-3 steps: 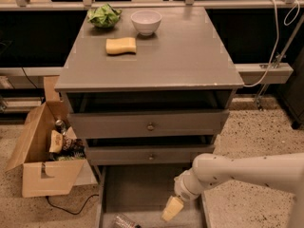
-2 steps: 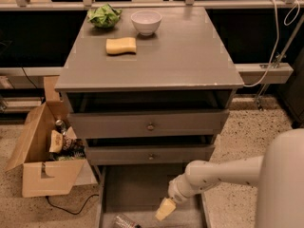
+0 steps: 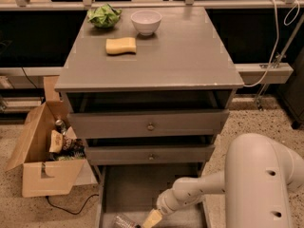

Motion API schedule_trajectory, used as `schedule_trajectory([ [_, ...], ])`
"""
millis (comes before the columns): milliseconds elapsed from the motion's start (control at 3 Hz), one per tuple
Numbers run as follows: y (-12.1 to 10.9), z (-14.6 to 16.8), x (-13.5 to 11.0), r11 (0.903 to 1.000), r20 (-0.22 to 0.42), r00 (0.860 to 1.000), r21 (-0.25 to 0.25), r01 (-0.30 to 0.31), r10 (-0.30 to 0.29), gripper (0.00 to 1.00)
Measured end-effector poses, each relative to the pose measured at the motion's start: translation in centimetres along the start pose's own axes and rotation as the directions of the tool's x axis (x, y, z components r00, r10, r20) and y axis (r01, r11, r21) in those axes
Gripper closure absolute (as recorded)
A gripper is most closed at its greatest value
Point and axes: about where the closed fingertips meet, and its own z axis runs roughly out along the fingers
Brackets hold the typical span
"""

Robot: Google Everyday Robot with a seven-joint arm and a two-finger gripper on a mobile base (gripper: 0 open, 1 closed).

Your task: Pick water bottle from bottom drawer and place on counter

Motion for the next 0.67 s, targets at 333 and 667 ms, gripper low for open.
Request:
schedule_trajectory([
  [333, 0.0, 0.0, 0.0, 1.0, 0.0, 1.0, 0.0, 0.0, 0.0, 0.0],
  [667, 0.0, 1.6, 0.1, 0.9998, -0.007, 1.0, 0.02, -0.004, 0.004, 0.0],
])
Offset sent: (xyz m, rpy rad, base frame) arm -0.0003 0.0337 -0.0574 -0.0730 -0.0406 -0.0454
